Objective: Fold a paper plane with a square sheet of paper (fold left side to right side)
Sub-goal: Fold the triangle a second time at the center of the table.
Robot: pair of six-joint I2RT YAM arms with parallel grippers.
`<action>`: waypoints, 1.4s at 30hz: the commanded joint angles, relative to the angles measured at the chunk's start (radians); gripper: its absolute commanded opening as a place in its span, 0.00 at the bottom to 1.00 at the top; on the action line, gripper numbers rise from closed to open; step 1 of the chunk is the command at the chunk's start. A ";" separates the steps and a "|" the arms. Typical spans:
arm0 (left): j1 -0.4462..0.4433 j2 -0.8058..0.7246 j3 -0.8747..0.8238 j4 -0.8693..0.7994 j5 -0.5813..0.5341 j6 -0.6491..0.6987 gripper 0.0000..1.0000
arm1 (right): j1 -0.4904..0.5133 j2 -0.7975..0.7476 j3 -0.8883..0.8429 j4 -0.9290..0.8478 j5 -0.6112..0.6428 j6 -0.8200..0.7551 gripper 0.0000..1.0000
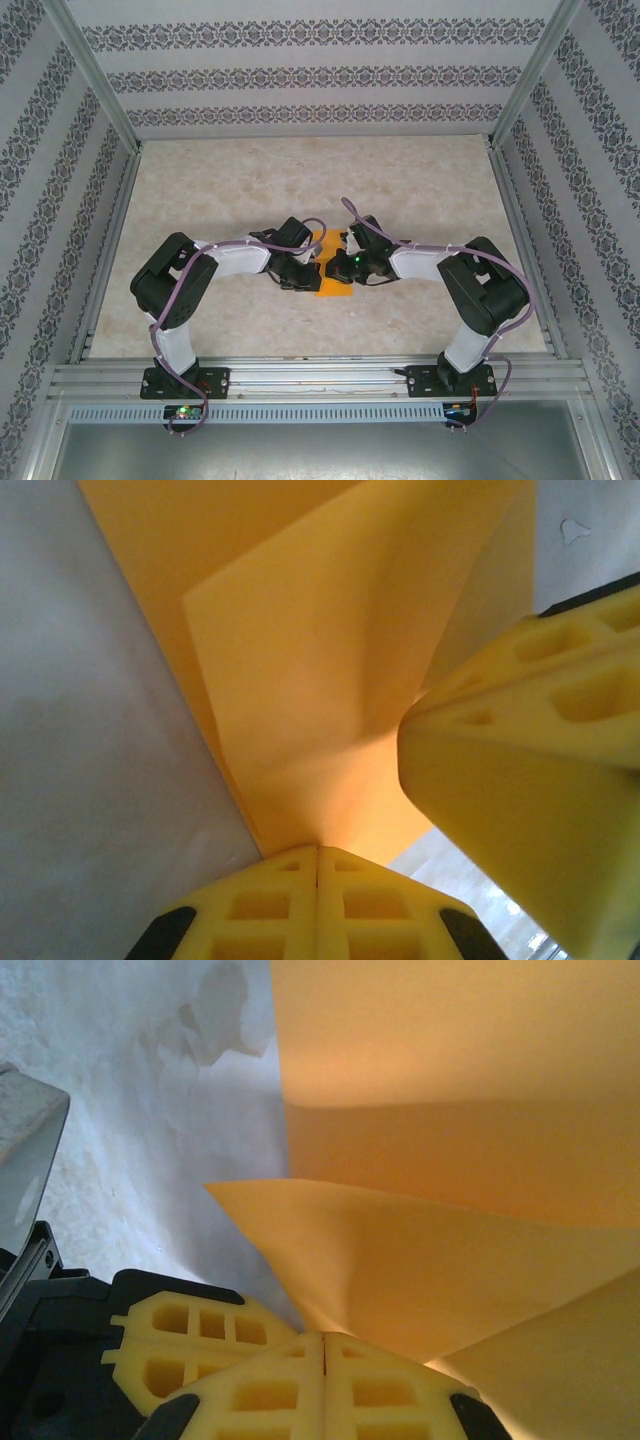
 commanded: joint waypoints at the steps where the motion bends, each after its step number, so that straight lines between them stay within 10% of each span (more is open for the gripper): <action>1: -0.011 0.043 -0.012 -0.057 -0.069 0.015 0.00 | 0.009 0.022 -0.001 0.019 -0.005 0.013 0.00; 42: -0.016 0.078 0.000 -0.131 -0.111 0.014 0.00 | -0.014 0.071 0.075 -0.190 0.151 -0.134 0.00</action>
